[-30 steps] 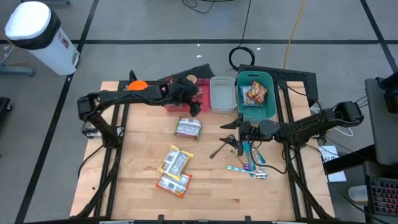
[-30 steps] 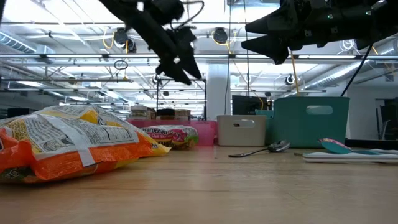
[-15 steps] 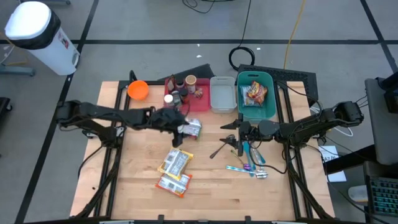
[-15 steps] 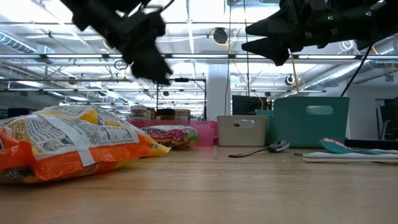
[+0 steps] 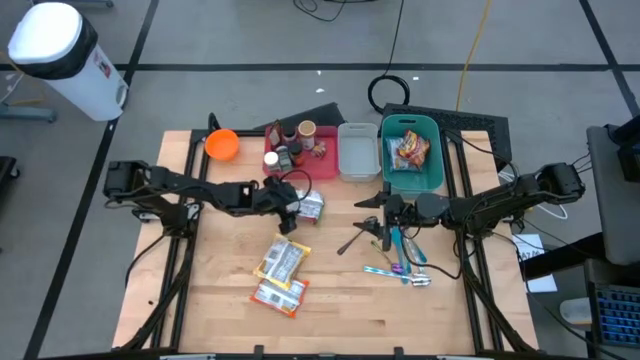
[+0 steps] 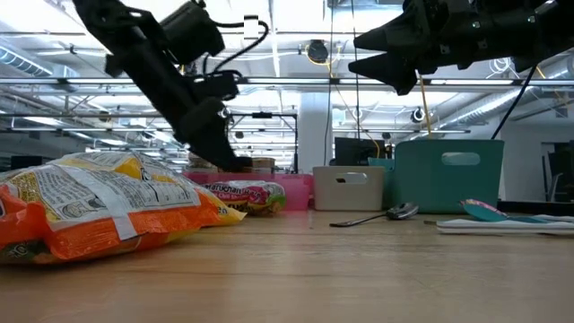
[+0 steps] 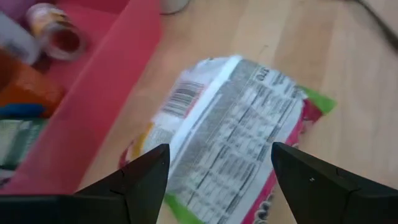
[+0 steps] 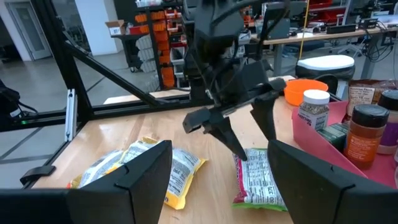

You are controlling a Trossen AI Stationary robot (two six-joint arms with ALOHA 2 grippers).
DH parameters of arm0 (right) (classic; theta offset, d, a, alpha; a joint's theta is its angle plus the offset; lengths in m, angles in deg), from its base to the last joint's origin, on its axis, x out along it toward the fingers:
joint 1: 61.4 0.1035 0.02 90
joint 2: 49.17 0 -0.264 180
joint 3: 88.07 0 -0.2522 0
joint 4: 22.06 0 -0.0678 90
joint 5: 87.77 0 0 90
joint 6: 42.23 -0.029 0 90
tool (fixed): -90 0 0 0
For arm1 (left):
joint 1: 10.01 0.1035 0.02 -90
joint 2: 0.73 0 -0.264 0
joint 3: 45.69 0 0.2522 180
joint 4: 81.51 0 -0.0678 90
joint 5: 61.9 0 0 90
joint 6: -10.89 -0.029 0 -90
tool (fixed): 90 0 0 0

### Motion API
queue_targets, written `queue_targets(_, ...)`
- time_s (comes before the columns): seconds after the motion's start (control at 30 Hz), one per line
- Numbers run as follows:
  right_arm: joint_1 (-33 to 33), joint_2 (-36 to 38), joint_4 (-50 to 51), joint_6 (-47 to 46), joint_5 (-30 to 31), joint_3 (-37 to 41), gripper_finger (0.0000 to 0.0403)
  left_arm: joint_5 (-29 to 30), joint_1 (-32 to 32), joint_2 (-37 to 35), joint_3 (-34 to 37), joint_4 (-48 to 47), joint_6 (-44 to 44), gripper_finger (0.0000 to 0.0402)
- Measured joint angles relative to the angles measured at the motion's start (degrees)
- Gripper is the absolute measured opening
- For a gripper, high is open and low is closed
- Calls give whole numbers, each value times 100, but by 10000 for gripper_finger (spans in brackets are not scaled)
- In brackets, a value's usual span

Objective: Pick & Place Food Item
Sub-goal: Put the green noodle pack into the green bin

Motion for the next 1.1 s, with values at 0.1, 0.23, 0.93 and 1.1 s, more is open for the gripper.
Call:
queue_targets(0.1,0,0,18,-2,0,0,256,-213,95,199,-13,192,-17,285)
queue_targets(0.23,-1,0,37,-2,0,0,256,-295,171,386,-3,195,10,285)
queue_targets(0.93,0,0,45,0,2,0,256,-673,178,455,-9,165,333,70)
queue_targets(1.1,0,0,46,0,1,0,256,-676,178,455,-9,173,362,7)
